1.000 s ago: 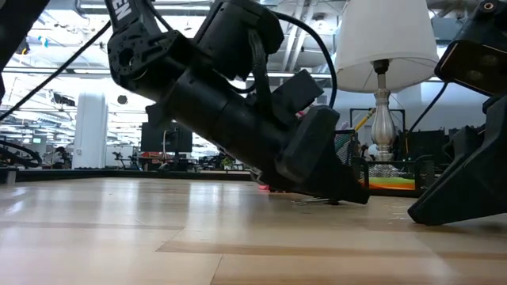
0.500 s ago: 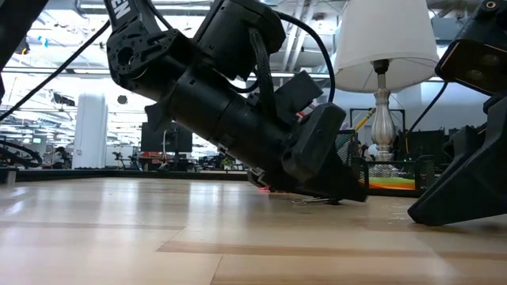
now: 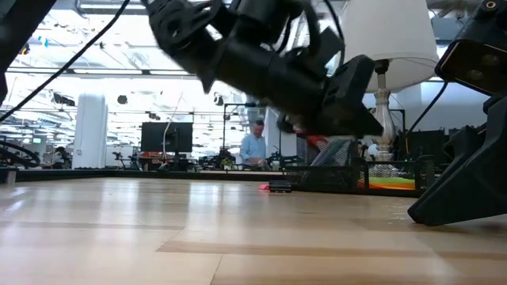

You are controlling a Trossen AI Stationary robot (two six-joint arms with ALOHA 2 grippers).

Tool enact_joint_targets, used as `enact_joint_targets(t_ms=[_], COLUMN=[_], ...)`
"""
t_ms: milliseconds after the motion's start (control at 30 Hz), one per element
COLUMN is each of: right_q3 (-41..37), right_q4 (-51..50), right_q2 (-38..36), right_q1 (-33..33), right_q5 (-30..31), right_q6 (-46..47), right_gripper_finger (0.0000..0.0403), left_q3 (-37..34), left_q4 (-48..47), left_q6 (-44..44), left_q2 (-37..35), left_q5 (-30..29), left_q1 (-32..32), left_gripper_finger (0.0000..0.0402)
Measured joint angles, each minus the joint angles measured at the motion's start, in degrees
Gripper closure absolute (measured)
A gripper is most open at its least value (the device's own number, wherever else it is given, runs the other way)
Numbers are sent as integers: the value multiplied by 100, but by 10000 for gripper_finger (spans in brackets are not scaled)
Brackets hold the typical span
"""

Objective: Pick and place office supplies into organizer
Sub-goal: Put the bottom binder clip into the desk organizer, then put the binder clip into the desk organizer

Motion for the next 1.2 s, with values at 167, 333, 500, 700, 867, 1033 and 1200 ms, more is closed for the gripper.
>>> enact_joint_targets(t_ms=[167, 333, 500, 700, 867, 1033, 1200], right_q3=[0, 0, 0, 0, 0, 0, 0], right_q4=[10, 15, 34, 36, 38, 38, 38], right_q2=[0, 0, 0, 0, 2, 2, 2], right_q1=[31, 76, 77, 74, 74, 74, 76], right_q5=[22, 26, 35, 39, 72, 74, 83], right_q6=[0, 0, 0, 0, 2, 2, 4], right_gripper_finger=[326, 326, 326, 326, 326, 326, 326], left_q3=[706, 842, 807, 807, 807, 807, 1048], left_q4=[-766, -1436, -1770, -1769, -1883, -1869, -2366], left_q6=[725, 634, 382, 421, 381, 382, 789], left_q2=[-43, 73, 63, 129, 129, 129, 125], left_q5=[-698, -1627, -1921, -1792, -1972, -1766, -1731], left_q1=[155, 332, 477, 595, 632, 564, 324], left_gripper_finger=[250, 264, 244, 213, 203, 202, 208])
